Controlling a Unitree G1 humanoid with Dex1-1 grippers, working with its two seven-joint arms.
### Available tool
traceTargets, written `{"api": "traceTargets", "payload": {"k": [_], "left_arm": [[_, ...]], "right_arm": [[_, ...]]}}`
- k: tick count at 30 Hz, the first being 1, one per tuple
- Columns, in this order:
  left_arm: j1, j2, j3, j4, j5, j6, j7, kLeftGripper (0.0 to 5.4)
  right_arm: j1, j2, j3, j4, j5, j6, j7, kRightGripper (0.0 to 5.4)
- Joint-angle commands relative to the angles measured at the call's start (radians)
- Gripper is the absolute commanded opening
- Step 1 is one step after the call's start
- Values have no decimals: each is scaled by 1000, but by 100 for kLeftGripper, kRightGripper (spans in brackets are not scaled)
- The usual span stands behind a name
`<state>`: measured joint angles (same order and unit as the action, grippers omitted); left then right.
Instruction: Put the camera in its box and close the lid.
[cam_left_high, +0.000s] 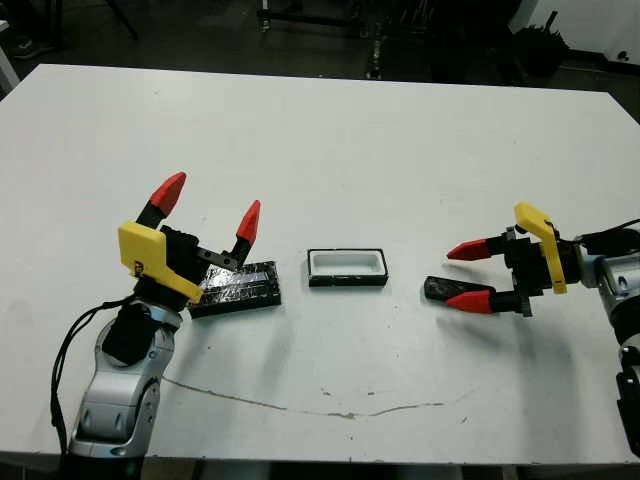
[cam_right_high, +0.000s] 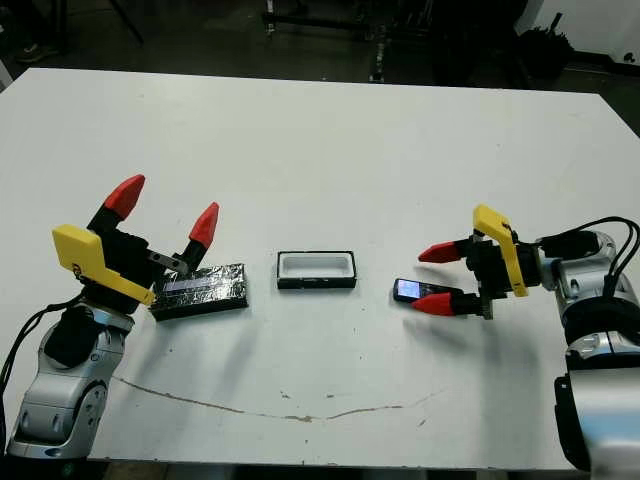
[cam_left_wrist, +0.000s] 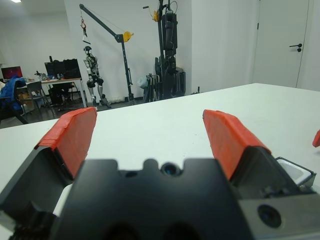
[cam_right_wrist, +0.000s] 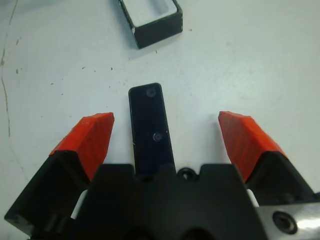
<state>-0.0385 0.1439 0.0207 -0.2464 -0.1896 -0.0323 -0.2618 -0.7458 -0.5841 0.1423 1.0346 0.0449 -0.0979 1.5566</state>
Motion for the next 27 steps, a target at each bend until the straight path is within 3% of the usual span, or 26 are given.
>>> {"api": "traceTargets", "payload": {"k": [1,8,15,19,27], "left_arm": [[0,7,3,6,-2,7,-7,540],[0,8,2,3,5,7,-6,540],[3,6,1,-3,1,14,-5,540],[1,6,3,6,8,1,-3,540],[-2,11,11,3,15,0,3,540]], "right_arm": [[12,-1,2,-2,-14,-5,-11,539],[43,-6,-1,-30,-28,-3,-58,539],[111,-8,-26,-140,-15,41,-173,452],[150,-21,-26,-260,-6,151,-214,399],[181,-54,-13,-429,-1,276,-201,277]]}}
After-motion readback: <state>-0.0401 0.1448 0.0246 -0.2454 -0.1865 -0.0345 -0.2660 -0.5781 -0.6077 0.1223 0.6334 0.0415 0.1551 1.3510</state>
